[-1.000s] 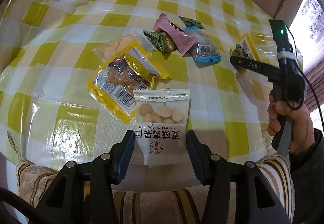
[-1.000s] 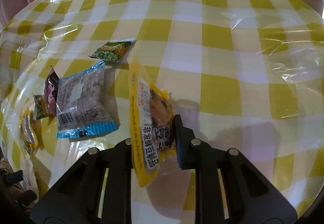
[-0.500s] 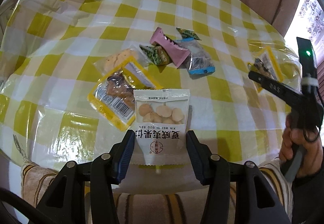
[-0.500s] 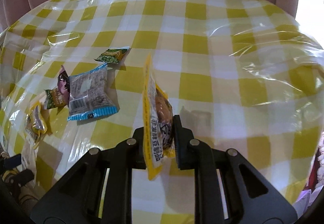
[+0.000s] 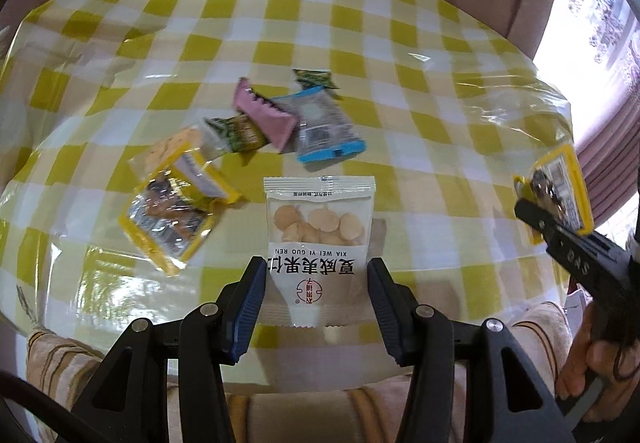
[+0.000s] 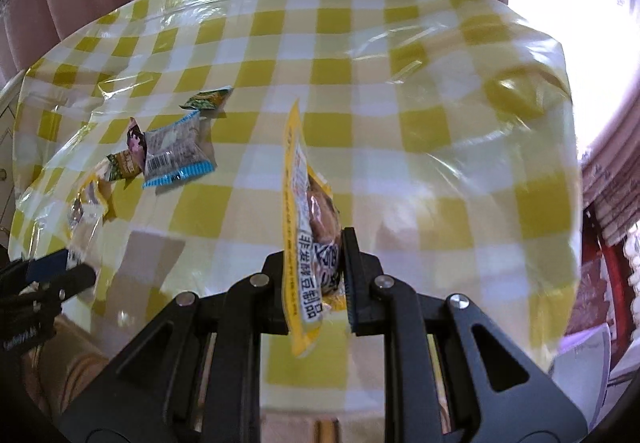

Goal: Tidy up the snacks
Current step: 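Lift the nut packet with left tool while right lifts the yellow packet, then carry both packets over the white box and open both tools, then move both tools back over the snacks on the table, then grasp the yellow-bordered packet with dark contents with the left tool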

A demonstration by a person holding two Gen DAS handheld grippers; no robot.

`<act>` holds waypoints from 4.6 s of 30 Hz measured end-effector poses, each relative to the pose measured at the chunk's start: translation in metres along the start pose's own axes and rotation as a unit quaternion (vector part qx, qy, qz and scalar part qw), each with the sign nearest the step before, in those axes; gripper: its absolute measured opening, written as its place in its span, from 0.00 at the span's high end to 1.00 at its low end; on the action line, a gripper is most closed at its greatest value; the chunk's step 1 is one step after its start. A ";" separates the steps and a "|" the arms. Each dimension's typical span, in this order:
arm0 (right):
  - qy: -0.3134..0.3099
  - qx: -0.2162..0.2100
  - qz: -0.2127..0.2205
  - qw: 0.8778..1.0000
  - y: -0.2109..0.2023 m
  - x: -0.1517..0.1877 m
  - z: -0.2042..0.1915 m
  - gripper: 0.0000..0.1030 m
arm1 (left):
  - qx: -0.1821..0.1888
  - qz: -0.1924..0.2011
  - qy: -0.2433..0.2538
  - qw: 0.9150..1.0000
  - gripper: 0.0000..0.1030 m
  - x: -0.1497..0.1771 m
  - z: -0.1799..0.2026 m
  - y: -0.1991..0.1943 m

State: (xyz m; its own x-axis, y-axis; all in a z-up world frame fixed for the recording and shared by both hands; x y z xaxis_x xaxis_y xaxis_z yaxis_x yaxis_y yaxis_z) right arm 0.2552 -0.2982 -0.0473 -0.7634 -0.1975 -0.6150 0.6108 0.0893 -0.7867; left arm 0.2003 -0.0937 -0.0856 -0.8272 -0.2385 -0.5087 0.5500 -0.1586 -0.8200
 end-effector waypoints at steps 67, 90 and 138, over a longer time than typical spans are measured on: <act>0.239 0.151 -0.186 0.941 -0.102 0.329 0.273 0.78 | 0.203 -0.205 0.302 0.909 0.45 0.222 0.357 0.004; 0.180 0.159 -0.103 0.965 -0.122 0.238 0.237 0.13 | 0.124 -0.048 0.182 0.974 0.27 0.108 0.244 -0.023; 0.017 0.007 -0.045 0.999 -0.052 0.078 0.022 0.12 | -0.009 -0.011 -0.136 0.991 0.28 -0.036 -0.132 0.026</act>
State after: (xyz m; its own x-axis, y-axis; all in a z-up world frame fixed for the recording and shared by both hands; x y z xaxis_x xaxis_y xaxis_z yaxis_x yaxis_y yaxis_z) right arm 0.1680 -0.3403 -0.0531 -0.8218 -0.1717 -0.5433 0.5418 0.0597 -0.8384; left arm 0.2289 0.0372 -0.1233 -0.7767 -0.4843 -0.4027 0.5271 -0.1499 -0.8365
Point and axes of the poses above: each gripper's, at about its wrist camera, not at the fingertips, and y roughly the way its jaws point, z to its right, x to its underside, the point moved 10 cm from there along y, roughly the way its jaws point, and after that the axes turned 6 degrees about -y, right-handed, at the moved point
